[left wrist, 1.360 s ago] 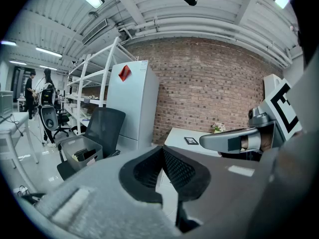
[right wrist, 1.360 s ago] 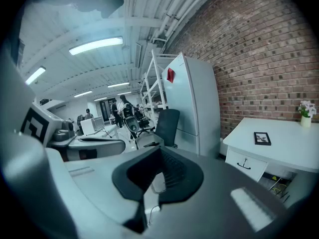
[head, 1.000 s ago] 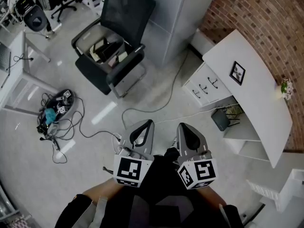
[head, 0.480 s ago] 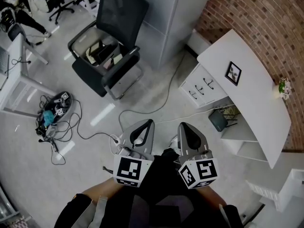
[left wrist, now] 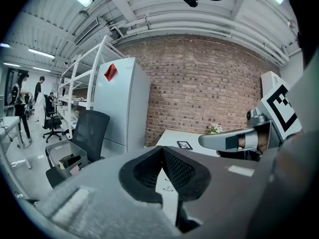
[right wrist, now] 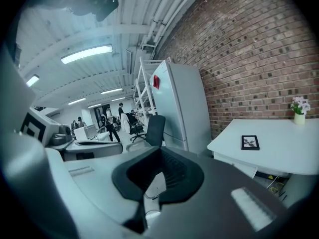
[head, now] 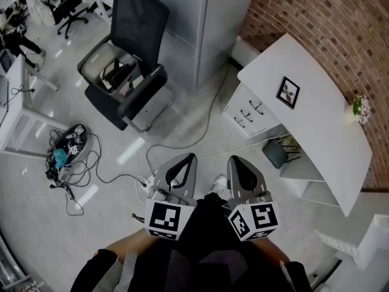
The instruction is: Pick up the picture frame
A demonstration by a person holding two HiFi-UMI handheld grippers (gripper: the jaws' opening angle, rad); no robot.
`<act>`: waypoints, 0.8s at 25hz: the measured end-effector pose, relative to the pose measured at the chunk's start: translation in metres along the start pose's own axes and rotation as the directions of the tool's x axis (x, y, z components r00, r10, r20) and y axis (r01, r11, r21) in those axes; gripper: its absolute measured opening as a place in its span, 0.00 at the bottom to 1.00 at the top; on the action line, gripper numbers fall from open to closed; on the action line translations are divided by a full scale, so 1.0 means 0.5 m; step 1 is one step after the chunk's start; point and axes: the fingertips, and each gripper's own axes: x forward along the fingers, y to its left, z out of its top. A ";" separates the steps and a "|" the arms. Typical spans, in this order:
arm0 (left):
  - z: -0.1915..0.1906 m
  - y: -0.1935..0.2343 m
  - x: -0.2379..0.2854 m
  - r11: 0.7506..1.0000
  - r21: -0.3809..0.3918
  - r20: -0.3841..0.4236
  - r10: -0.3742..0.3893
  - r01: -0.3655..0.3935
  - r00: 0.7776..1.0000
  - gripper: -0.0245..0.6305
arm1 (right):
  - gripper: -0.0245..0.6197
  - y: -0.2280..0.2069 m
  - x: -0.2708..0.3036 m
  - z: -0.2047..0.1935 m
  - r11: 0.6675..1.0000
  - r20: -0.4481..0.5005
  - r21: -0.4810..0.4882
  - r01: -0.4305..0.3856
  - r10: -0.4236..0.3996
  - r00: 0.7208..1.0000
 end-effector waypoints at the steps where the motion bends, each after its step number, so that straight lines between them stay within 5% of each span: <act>1: 0.003 -0.010 0.011 1.000 0.002 0.000 -0.003 0.003 1.000 0.03 | 0.04 -0.015 -0.003 0.003 1.000 0.003 0.003 0.004 -0.004 1.000; 20: 0.042 -0.273 0.214 0.992 0.062 -0.008 -0.111 0.111 0.994 0.03 | 0.04 -0.308 -0.104 0.035 0.995 0.036 0.046 0.090 -0.092 0.995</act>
